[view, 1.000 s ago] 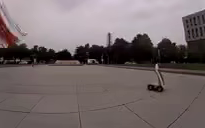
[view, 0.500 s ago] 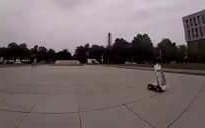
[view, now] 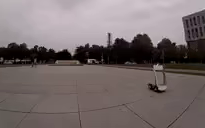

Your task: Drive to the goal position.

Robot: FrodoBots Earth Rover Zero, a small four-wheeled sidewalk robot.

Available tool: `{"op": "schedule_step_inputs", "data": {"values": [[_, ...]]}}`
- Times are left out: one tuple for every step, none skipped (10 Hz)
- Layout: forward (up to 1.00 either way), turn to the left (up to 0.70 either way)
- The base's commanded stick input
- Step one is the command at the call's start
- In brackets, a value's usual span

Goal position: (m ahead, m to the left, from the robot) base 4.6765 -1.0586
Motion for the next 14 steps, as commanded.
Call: {"op": "schedule_step_inputs", "data": {"values": [[1.0, 0.0], [1.0, 0.0], [1.0, 0.0], [1.0, 0.0], [1.0, 0.0], [1.0, 0.0], [1.0, 0.0], [1.0, 0.0], [1.0, 0.0], [1.0, 0.0], [1.0, 0.0], [1.0, 0.0], [1.0, 0.0], [1.0, 0.0]]}}
